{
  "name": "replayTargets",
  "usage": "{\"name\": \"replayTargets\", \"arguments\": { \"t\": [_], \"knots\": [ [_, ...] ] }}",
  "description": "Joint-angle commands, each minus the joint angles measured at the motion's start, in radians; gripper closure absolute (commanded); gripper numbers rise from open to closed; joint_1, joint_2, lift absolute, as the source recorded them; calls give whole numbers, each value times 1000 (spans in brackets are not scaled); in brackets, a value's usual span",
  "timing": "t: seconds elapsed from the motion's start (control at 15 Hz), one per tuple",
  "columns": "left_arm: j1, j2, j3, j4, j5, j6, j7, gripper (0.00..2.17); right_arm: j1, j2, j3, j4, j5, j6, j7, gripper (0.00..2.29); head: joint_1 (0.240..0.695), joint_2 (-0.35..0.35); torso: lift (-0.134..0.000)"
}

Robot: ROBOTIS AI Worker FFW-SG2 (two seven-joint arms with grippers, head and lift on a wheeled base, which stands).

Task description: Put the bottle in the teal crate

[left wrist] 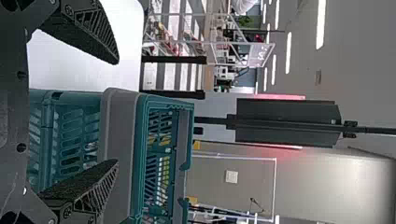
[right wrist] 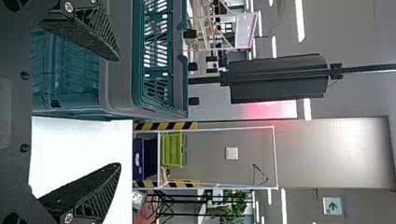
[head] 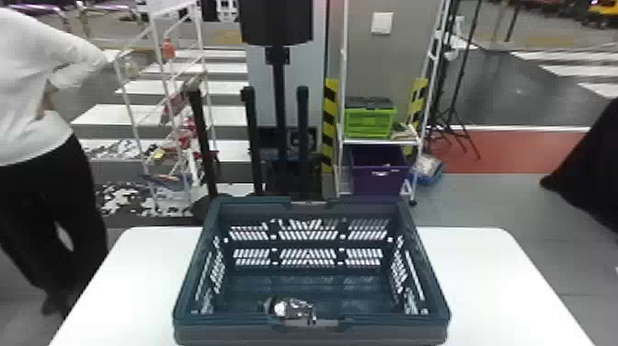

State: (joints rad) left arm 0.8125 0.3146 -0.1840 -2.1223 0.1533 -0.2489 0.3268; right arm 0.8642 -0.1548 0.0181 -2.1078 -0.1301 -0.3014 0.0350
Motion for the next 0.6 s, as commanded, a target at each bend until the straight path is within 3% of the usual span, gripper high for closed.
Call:
{"name": "replayTargets", "arguments": {
  "t": [0.0, 0.53],
  "knots": [
    [-4, 1, 1, 2, 2, 0, -2, 134, 1, 6, 0, -3, 0, 0, 0, 87, 499, 0, 0],
    [-12, 21, 8, 5, 23, 3, -11, 134, 1, 20, 14, -1, 1, 0, -1, 90, 499, 0, 0]
  ]
}}
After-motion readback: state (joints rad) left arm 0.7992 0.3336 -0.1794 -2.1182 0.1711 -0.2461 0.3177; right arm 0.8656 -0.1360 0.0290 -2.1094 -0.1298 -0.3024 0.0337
